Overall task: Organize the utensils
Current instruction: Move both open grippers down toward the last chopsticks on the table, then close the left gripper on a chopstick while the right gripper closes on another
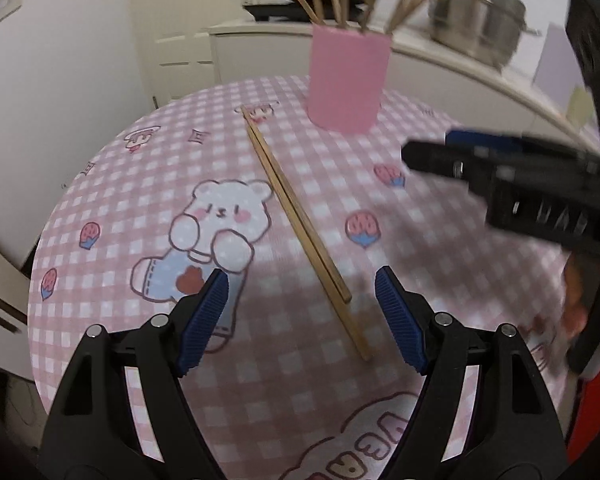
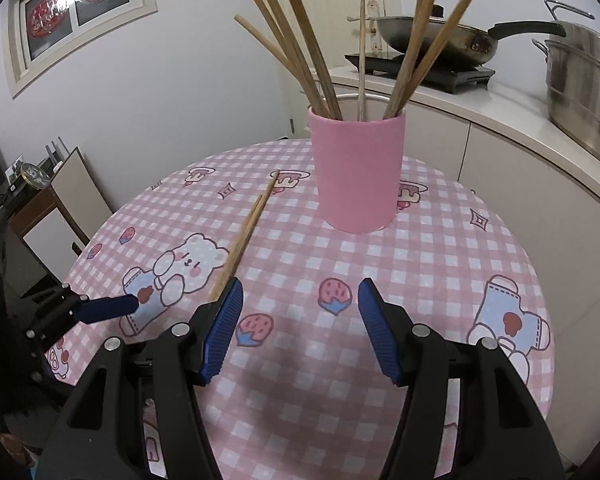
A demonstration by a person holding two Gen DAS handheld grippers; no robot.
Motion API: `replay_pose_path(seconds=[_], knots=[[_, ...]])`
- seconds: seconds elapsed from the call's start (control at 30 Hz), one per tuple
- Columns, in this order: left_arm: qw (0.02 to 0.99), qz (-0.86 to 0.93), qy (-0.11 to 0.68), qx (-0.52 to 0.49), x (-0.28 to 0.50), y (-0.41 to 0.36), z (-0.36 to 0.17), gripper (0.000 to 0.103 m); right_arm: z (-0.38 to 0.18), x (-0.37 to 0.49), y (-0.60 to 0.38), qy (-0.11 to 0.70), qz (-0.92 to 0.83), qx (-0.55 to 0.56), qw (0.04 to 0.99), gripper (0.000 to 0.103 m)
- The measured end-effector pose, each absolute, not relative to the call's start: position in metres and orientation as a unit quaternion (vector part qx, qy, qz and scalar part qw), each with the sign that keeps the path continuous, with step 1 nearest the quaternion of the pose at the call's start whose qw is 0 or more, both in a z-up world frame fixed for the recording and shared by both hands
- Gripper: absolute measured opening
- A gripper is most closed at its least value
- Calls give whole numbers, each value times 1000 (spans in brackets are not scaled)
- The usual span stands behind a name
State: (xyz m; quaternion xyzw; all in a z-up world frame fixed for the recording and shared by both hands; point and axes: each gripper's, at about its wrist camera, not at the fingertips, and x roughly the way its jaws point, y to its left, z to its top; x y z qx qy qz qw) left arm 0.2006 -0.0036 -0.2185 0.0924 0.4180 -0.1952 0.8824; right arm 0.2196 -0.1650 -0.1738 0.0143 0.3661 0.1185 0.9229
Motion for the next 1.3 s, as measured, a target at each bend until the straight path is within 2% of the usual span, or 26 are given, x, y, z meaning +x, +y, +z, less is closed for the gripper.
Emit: replay_pose_path(seconds=[0.1, 0.4, 0.6, 0.8, 1.2, 1.3], knots=[[880, -170, 425, 127, 201, -6, -227, 75, -177, 221, -164, 368, 122, 12, 922, 57], [884, -123, 439, 103, 215, 35, -229, 75, -188, 228, -151, 386, 141, 6, 912, 57], [884, -141, 445, 32, 222, 48, -219, 75, -194, 237, -140, 394, 144, 5, 908, 57], [872, -189, 445, 78, 209, 21, -224, 75, -193, 242, -151, 393, 133, 17, 909, 57], [872, -162, 448, 111, 219, 9, -229, 75, -194, 241, -147, 396, 148, 15, 906, 57], [869, -159, 460, 92, 227, 13, -230, 75, -194, 242, -147, 396, 149, 16, 906, 57]])
